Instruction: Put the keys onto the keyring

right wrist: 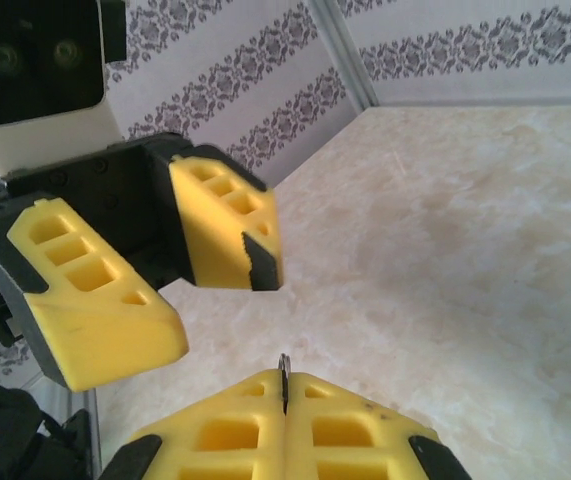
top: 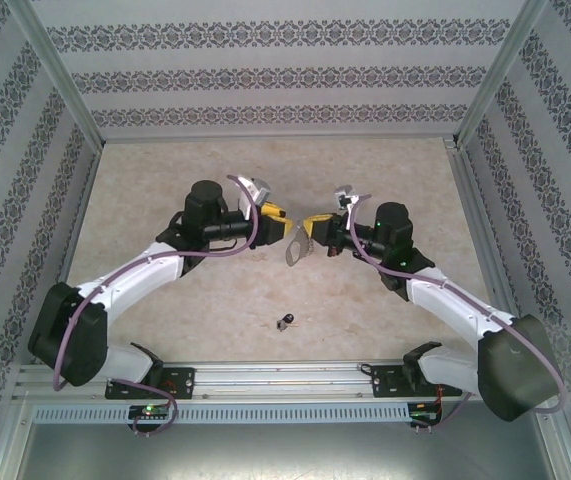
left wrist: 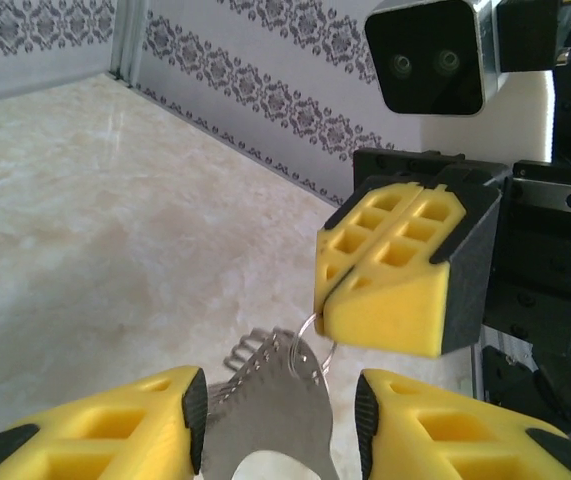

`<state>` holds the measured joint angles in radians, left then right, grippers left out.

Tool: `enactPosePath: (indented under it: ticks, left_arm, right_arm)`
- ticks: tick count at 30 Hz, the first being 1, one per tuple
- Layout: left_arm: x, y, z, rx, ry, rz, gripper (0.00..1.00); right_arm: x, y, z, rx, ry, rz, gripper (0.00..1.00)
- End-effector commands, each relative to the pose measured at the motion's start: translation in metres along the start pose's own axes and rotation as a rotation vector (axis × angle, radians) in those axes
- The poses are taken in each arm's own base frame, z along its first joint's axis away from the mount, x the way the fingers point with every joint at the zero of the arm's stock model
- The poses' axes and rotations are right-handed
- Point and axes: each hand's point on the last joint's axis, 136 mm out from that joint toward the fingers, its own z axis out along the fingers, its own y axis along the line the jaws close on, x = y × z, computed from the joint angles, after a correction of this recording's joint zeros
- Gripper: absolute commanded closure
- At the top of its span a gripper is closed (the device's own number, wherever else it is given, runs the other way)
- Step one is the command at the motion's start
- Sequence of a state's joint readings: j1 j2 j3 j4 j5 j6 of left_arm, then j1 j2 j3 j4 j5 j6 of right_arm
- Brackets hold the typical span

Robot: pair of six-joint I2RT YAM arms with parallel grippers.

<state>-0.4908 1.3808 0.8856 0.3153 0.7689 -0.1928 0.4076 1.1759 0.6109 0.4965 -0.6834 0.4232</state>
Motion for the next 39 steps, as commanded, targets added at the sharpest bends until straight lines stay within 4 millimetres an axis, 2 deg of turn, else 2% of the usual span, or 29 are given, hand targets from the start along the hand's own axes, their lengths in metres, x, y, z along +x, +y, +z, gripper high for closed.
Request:
enactPosePath:
  ticks: [1, 14, 24, 32, 39]
  left_arm:
    - [-0.023, -0.006, -0.009, -0.008, -0.105, 0.017, 0.54]
    - [-0.041, -0.015, -0.003, 0.096, -0.178, -0.055, 0.58]
    - [-0.046, -0.015, 0.012, 0.206, -0.212, -0.136, 0.61]
    - [-0.050, -0.019, 0.010, 0.239, -0.249, -0.142, 0.61]
    - [-0.051, -0.021, 0.013, 0.280, -0.252, -0.160, 0.76]
  right_arm:
    - [-0.024, 0.006, -0.008, 0.000, -0.109, -0.063, 1.00]
    - [-0.053, 0.026, -0.013, -0.067, -0.219, -0.080, 1.00]
    - [-0.054, 0.027, -0.002, -0.094, -0.223, -0.058, 1.00]
    - [-0.051, 0.024, 0.002, -0.091, -0.218, -0.048, 1.00]
    - [-0.050, 0.024, 0.004, -0.092, -0.211, -0.043, 1.00]
